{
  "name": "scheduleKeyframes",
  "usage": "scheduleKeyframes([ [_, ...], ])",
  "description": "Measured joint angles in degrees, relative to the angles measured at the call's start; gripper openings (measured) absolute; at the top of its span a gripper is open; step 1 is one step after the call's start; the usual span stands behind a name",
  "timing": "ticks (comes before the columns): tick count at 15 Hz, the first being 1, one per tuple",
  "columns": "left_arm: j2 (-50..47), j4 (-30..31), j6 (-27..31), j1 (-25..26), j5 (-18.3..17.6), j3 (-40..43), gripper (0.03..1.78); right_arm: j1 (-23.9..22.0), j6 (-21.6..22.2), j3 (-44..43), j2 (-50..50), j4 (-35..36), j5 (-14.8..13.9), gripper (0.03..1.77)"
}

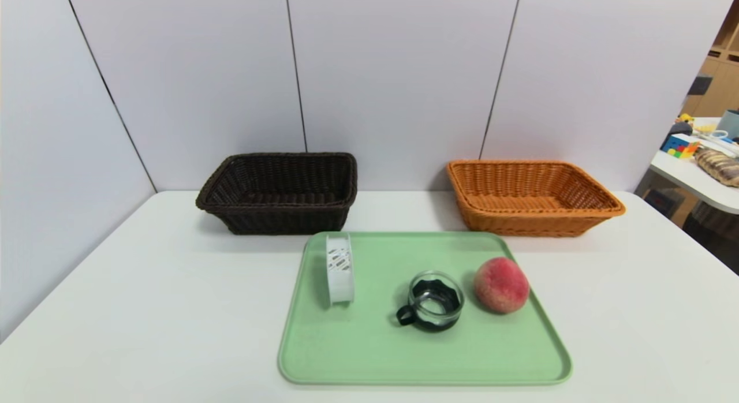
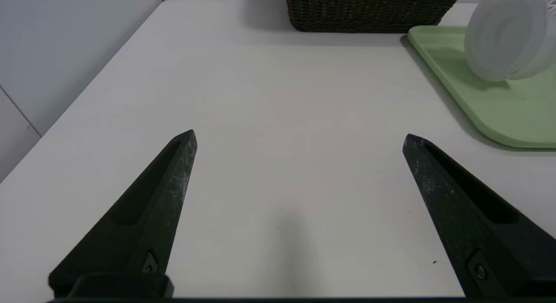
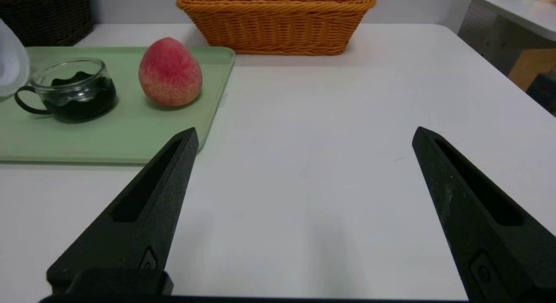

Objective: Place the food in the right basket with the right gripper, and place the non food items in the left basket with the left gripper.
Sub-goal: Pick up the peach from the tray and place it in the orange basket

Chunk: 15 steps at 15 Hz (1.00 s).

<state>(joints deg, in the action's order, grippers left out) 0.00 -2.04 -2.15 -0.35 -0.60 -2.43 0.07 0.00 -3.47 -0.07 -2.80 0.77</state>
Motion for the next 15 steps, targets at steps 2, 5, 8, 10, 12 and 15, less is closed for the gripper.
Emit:
scheduleKeyframes([
  [2, 0.1, -5.8, -0.5, 0.0, -3.0, -5.7, 1.69, 0.0, 0.0, -3.9, 0.0, -5.2, 1.7, 1.7],
  [5, 1.8, -13.4, -0.7, 0.1, -6.2, -13.0, 1.69, 0.0, -0.2, -9.0, 1.0, -8.4, 3.0, 1.7],
  [8, 6.7, -13.6, -0.6, 0.1, -6.5, -19.5, 1.69, 0.0, -0.7, -14.9, 4.8, -9.0, 2.9, 1.7],
  [10, 11.2, -13.3, -0.5, 0.1, -6.7, -24.0, 1.69, -0.4, -1.0, -19.5, 8.6, -9.1, 3.1, 1.7],
  [12, 16.0, -11.1, -0.5, 0.2, -6.8, -27.2, 1.69, -0.7, -1.5, -24.1, 12.5, -9.1, 3.1, 1.7],
  [15, 22.5, -6.9, 0.1, 0.2, -6.9, -29.3, 1.69, -0.8, -1.8, -29.9, 18.4, -9.0, 3.0, 1.7],
])
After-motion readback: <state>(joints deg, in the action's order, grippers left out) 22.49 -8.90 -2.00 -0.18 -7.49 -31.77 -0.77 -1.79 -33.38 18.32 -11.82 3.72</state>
